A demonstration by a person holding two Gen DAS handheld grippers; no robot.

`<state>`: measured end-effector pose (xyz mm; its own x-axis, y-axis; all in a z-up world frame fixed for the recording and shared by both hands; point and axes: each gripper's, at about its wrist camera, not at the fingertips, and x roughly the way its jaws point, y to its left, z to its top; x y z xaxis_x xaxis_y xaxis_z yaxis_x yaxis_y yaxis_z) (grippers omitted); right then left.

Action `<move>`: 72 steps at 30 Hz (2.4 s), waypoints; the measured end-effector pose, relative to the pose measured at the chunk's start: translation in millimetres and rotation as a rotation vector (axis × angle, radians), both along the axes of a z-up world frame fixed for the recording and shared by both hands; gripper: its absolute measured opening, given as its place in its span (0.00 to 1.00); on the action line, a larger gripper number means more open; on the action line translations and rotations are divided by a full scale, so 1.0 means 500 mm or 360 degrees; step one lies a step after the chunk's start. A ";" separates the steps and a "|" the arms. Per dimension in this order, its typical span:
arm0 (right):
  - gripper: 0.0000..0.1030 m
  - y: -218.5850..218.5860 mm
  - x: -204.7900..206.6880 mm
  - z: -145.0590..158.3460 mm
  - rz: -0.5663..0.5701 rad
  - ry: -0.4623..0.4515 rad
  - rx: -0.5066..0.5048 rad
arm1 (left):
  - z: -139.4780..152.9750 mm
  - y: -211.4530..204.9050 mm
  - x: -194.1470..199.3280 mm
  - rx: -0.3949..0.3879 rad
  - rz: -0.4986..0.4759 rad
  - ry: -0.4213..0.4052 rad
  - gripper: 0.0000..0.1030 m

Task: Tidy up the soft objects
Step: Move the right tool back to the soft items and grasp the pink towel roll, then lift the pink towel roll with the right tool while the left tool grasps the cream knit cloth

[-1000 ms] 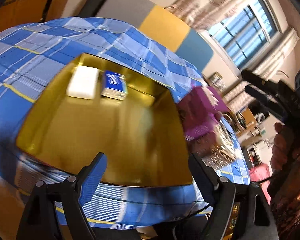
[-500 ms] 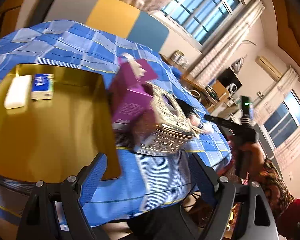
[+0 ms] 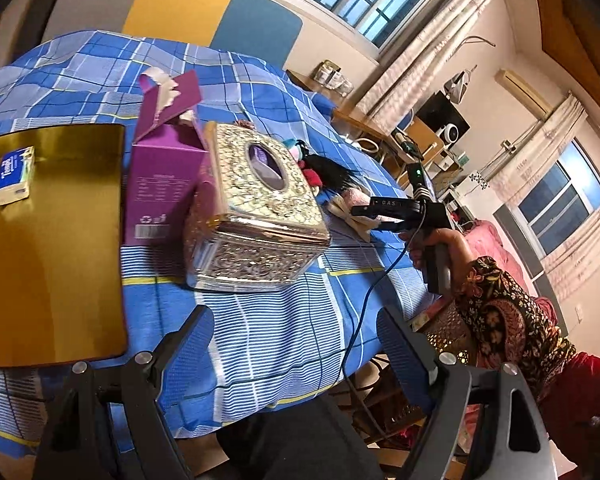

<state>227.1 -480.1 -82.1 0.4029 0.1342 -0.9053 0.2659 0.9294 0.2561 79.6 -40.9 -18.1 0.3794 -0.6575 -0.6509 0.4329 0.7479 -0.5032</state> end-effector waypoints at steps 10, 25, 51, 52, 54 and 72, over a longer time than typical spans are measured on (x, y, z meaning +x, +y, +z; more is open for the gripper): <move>0.72 0.022 -0.059 0.126 0.0157 -0.0328 -0.0275 | -0.003 -0.074 0.014 0.0003 -0.0091 0.0038 0.82; 0.69 -0.022 0.035 -0.007 0.0485 0.0106 -0.0767 | 0.011 -0.163 0.005 0.0083 -0.0213 0.0029 0.82; 0.65 -0.066 -0.110 0.010 -0.0226 0.0077 -0.0361 | 0.016 -0.431 0.122 0.0213 -0.0207 0.0089 0.82; 0.65 -0.062 -0.112 0.010 -0.0207 0.0082 -0.0381 | 0.012 -0.443 0.135 0.0203 -0.0193 0.0105 0.82; 0.58 -0.058 -0.105 0.002 -0.0188 0.0093 -0.0400 | 0.003 -0.463 0.156 0.0228 -0.0163 0.0116 0.82; 0.48 -0.125 -0.137 0.037 -0.0495 -0.0077 -0.0264 | -0.158 -0.608 0.338 0.0326 -0.0031 0.0503 0.81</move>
<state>158.5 -542.5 -63.5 0.4442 -0.1488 -0.8835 0.5338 0.8359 0.1276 248.7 -345.1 -97.3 0.1275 -0.5068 -0.8526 0.2956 0.8399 -0.4551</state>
